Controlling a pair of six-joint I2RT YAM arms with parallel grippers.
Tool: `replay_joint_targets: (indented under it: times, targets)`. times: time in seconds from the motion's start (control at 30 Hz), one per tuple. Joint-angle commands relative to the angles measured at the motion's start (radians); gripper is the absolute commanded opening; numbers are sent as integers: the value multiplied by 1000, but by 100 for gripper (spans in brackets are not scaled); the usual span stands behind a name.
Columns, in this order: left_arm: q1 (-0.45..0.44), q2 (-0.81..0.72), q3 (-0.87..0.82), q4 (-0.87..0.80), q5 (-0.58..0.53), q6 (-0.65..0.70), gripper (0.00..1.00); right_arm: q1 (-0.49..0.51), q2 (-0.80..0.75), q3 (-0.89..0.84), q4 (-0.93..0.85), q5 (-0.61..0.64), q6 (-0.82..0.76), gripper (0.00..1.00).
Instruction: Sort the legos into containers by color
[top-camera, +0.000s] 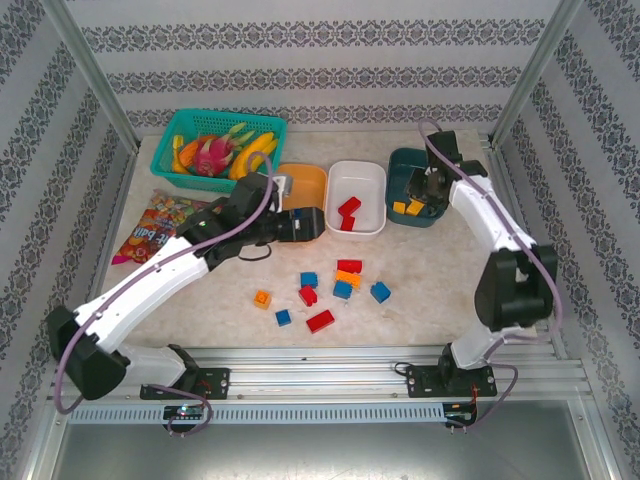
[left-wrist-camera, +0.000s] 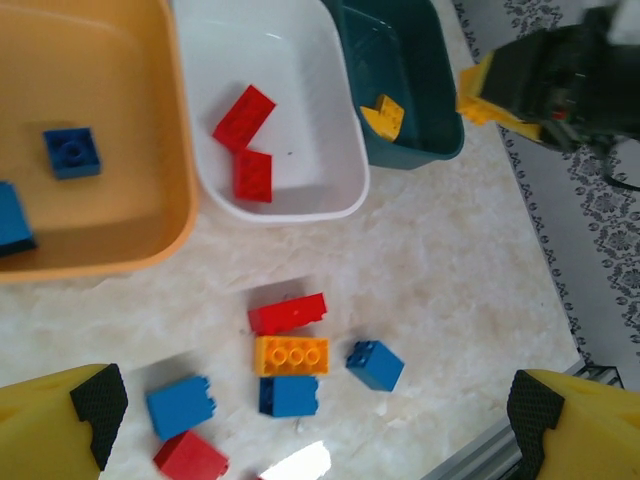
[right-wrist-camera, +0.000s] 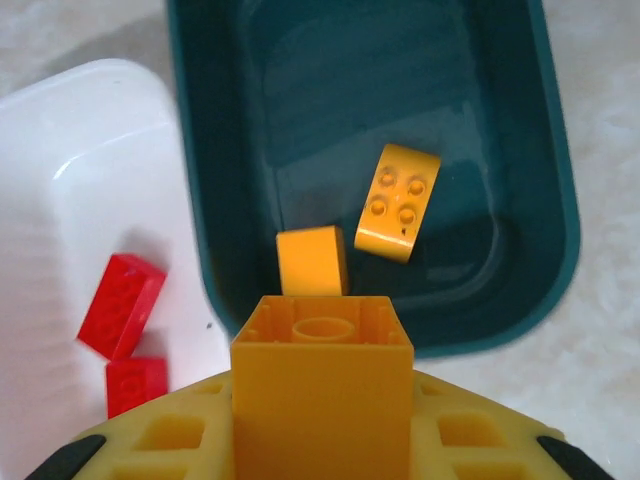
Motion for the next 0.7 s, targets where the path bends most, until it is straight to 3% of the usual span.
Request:
replay_joint_targets:
  times: [0.0, 0.27, 0.4, 0.67]
  targets:
    - [-22, 52, 45, 113, 0, -29, 100, -29, 136, 108, 1, -78, -48, 25]
    - [-28, 141, 89, 165, -22, -80, 100, -65, 457, 406, -85, -168, -60, 29]
    - [-30, 153, 103, 154, -33, -79, 100, -72, 537, 466, -110, -184, -54, 32]
    - [-33, 144, 107, 58, -82, -78, 100, -77, 530, 489, -140, -186, -49, 57]
